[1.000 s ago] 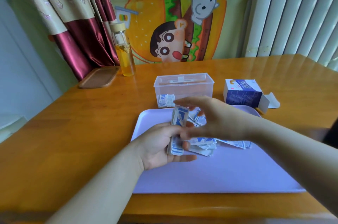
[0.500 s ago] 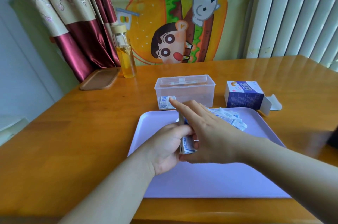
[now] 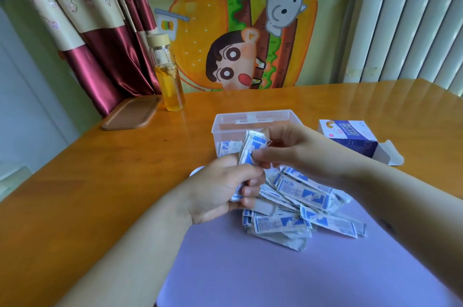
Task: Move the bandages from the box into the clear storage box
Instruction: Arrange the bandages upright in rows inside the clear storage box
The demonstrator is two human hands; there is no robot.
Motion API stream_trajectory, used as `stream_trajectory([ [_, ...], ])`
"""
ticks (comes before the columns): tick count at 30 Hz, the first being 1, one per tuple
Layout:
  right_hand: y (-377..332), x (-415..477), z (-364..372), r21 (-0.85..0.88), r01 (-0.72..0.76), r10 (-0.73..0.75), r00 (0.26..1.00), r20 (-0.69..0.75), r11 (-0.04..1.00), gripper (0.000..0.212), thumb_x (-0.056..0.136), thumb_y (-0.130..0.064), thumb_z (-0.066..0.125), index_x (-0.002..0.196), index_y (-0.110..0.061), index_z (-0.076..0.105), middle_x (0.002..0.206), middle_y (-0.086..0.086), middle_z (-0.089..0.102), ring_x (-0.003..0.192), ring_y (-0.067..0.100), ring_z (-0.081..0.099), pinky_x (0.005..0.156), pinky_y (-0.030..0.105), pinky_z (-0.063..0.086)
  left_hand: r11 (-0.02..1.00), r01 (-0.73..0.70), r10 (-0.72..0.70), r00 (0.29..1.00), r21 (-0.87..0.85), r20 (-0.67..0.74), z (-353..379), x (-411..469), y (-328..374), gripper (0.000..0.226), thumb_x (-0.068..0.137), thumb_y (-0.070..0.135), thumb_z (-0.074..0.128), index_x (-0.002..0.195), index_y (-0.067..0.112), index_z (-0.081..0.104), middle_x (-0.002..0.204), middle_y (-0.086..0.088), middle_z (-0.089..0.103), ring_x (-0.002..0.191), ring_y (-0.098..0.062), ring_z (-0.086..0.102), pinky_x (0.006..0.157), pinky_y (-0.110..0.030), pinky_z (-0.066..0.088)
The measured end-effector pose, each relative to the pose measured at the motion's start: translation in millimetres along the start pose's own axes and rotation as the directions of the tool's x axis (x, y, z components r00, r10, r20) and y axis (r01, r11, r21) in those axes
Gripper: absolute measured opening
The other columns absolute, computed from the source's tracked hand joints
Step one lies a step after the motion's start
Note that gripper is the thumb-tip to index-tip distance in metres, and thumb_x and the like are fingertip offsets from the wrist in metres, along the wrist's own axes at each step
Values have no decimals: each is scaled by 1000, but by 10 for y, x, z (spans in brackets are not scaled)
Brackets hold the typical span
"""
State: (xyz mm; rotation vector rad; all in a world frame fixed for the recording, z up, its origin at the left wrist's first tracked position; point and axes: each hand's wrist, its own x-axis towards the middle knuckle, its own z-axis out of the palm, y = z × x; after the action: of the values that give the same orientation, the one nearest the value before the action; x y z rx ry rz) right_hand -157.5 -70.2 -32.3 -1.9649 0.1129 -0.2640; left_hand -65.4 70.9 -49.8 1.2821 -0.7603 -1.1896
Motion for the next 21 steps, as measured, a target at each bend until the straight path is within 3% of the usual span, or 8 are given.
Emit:
stream_trajectory([
  [2, -20, 119, -31, -62, 20, -25, 996, -80, 998, 16, 82, -27, 69, 80, -12, 66, 71, 11, 61, 69, 19, 49, 69, 41, 39, 996, -66, 73, 992, 67, -103, -43, 109, 85, 10, 93, 6, 50, 84, 10, 48, 59, 4, 45, 46, -5, 42, 47, -18, 41],
  [4, -83, 248, -91, -120, 42, -65, 979, -195, 992, 14, 86, -24, 66, 78, -13, 65, 64, -1, 56, 65, 16, 42, 64, 33, 33, 955, -162, 217, 953, 247, -214, -98, 235, 178, 13, 96, 11, 47, 87, 16, 53, 71, 4, 53, 52, -3, 51, 54, -20, 49],
  [6, -145, 393, -149, -159, 47, -93, 951, -294, 986, 13, 89, -23, 62, 80, -13, 64, 62, -4, 55, 62, 16, 41, 59, 30, 33, 845, -226, 386, 885, 485, -260, -167, 360, 262, 12, 98, 20, 45, 95, 29, 53, 87, 6, 59, 61, 2, 57, 62, -21, 53],
  [8, -158, 559, -189, -153, 23, -77, 929, -361, 988, 16, 90, -24, 61, 88, -8, 65, 66, -1, 59, 61, 16, 45, 59, 31, 38, 748, -260, 504, 821, 611, -268, -228, 486, 305, 11, 100, 26, 42, 98, 32, 51, 90, 9, 59, 63, 5, 57, 65, -22, 51],
  [12, -78, 816, -156, 96, -24, 60, 919, -391, 995, 7, 89, -18, 62, 85, -13, 65, 65, -6, 61, 61, 9, 52, 63, 26, 45, 713, -211, 552, 757, 669, -350, -308, 713, 296, 14, 101, 29, 38, 101, 22, 50, 78, 9, 57, 56, 1, 52, 59, -24, 47],
  [15, 6, 966, -127, 116, -67, 106, 922, -371, 991, 7, 89, -16, 62, 92, -11, 66, 68, -5, 62, 63, 9, 55, 64, 25, 46, 713, -205, 557, 747, 670, -363, -407, 871, 291, 15, 100, 31, 38, 101, 21, 50, 77, 7, 57, 57, -2, 52, 59, -26, 47],
  [19, 91, 1071, -107, 95, -103, 133, 909, -395, 990, 12, 91, -17, 59, 100, -11, 65, 72, -5, 62, 58, 5, 54, 58, 21, 44, 723, -223, 553, 754, 654, -355, -466, 976, 284, 17, 101, 32, 38, 113, 24, 46, 80, 10, 58, 55, 7, 53, 49, -12, 43],
  [21, 135, 1110, -90, 86, -89, 116, 907, -404, 992, 11, 91, -17, 59, 99, -13, 65, 72, -5, 63, 54, 2, 53, 55, 18, 42, 728, -235, 558, 749, 644, -358, -491, 1001, 261, 22, 101, 31, 38, 119, 22, 46, 83, 10, 59, 57, 7, 54, 52, -15, 47],
])
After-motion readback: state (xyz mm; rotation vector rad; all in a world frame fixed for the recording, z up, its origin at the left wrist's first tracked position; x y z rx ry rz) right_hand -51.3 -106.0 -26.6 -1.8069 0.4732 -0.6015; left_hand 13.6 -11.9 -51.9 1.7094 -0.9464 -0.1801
